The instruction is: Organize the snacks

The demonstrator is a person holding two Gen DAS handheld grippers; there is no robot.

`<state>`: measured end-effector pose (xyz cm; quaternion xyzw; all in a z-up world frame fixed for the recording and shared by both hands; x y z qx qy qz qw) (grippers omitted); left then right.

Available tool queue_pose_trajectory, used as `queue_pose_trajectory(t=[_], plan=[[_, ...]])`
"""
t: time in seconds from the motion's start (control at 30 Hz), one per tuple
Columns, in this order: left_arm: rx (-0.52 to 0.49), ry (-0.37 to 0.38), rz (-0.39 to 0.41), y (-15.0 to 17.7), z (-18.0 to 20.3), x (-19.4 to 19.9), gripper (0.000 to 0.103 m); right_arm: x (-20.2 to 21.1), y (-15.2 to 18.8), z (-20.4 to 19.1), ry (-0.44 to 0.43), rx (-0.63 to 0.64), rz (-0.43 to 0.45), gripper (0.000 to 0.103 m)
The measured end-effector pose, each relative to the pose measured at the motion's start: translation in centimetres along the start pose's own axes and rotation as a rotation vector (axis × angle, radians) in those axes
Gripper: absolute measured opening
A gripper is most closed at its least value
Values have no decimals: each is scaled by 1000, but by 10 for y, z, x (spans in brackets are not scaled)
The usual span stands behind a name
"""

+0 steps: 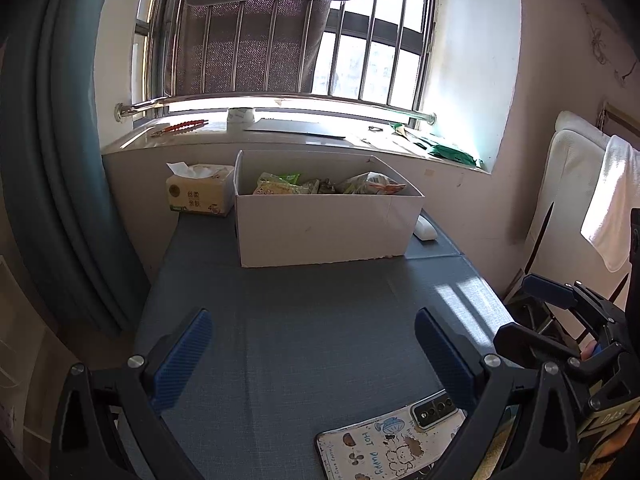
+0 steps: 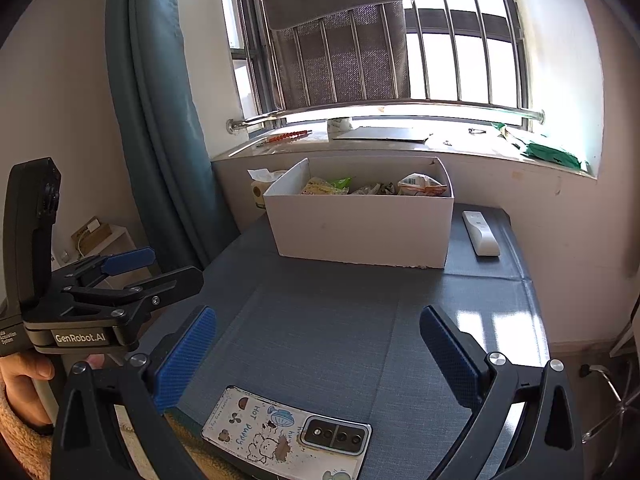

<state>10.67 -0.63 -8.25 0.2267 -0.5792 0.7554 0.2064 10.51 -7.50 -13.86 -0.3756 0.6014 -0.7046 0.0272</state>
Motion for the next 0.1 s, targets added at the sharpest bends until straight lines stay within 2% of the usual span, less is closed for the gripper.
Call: queue_pose_trajectory(t=[0.1], plan=[[-4, -4, 2, 0, 1, 1, 103, 0, 0, 0, 0, -1, 0, 103]])
Point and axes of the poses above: each gripper's, at about its wrist camera, not at the fingertips, and x roughly against the way its jaws point, z to its right, y to its underside, the point moved 10 cm from there along -x, roughly the way its jaws point, and after that the axes turned 7 degrees about x, right-handed, at the moved point
